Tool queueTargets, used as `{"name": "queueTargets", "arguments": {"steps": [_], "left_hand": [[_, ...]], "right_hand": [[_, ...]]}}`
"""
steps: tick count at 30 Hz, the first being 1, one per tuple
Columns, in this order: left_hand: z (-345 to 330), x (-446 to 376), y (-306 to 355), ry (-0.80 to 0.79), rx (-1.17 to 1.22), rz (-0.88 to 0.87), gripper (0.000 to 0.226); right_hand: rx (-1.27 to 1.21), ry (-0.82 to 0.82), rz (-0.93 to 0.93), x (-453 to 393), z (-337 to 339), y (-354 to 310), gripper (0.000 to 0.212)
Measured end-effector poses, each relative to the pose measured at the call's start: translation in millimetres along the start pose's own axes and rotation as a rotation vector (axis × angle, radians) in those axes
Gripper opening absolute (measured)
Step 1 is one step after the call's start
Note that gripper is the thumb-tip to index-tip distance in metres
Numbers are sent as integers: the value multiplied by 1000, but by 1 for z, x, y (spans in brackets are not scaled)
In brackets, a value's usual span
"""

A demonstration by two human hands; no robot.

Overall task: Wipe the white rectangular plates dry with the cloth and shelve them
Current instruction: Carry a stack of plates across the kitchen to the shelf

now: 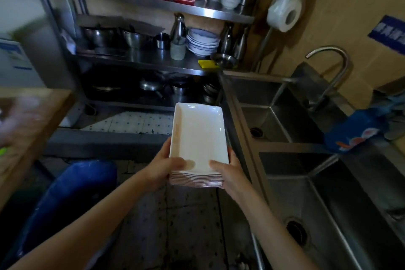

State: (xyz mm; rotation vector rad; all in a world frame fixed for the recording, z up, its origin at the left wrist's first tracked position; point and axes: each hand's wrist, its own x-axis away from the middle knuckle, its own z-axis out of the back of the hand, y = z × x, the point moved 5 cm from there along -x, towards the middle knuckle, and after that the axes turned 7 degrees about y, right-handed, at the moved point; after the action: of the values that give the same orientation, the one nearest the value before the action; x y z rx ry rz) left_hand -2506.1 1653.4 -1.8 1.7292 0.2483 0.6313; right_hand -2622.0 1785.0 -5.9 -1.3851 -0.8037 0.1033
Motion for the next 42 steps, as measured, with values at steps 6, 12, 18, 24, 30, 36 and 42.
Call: {"name": "queueTargets", "arguments": {"steps": [6,12,18,24,30,36,42], "left_hand": [[22,-78,25,101,52,18,106],[61,-161,59,164,46,41,90],[113,-253,99,157,65,0,107],[153,-330,138,153,81,1,108],[181,-404,178,183,47,5,107],[208,-478,219,244,84,-23,98],[234,-527,268,289,61,-63,94]], "right_hand": [[29,-91,-27,-81,-23,-49,74],[17,-111,-22,-164,-63,-91,72],[-21,-111,13,-245,-114,-143,71],[-41,-94,47,-319,-151,-193,67],[-46,-102,87,-402,-186,-236,62],[-37,-144,110,-483,-218,-289,55],[-42,-198,140,-533,-250,-344,53]]}}
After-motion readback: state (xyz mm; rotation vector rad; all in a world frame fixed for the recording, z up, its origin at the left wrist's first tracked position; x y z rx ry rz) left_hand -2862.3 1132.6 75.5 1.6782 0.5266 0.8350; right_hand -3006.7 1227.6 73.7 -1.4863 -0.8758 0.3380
